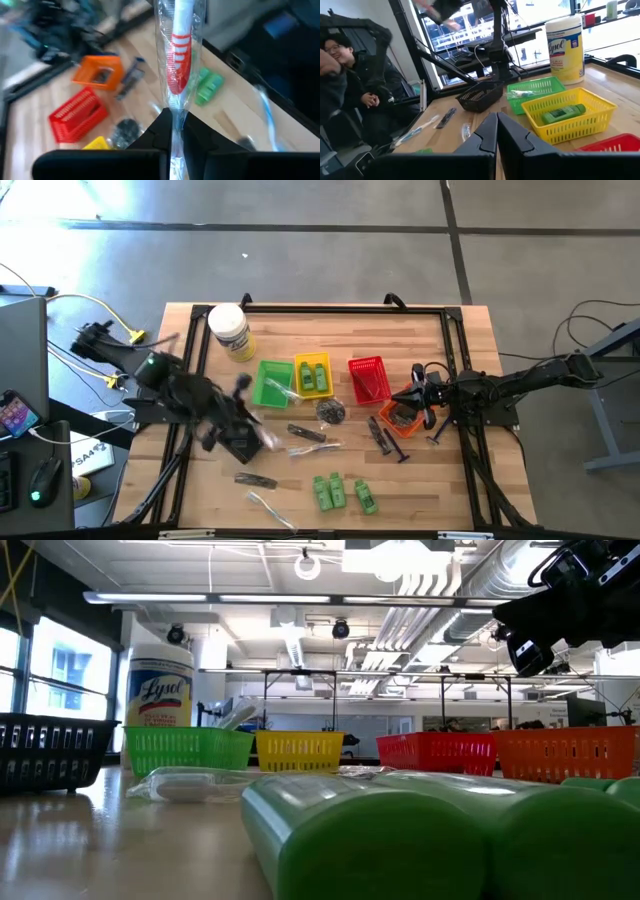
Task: Pick & Place Travel size toiletries
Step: Put the red toothbrush into green basket, then put the left blue razor into the black basket
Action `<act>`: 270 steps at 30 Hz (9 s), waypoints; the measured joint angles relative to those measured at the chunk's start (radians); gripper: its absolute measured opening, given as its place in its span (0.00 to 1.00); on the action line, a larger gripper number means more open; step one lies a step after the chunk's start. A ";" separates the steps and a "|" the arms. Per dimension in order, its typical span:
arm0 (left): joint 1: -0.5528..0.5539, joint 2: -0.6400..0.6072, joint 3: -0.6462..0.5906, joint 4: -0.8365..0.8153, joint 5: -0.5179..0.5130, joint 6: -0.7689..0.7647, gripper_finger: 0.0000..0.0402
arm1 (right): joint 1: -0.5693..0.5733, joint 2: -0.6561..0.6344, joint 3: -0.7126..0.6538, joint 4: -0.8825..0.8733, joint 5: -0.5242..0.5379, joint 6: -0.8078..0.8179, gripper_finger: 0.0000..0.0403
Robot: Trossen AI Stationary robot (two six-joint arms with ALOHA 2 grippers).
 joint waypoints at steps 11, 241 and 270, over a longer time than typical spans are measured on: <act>0.100 -0.527 -0.655 0.567 0.003 -0.097 0.05 | 0.000 0.000 0.000 0.000 0.011 -0.009 0.00; 0.518 -0.848 -1.083 0.656 0.237 -0.095 0.00 | 0.000 0.124 0.000 0.110 0.058 0.012 0.00; 0.517 -0.671 -1.086 0.656 0.244 -0.165 0.00 | 0.049 0.122 0.000 0.173 0.083 -0.025 0.00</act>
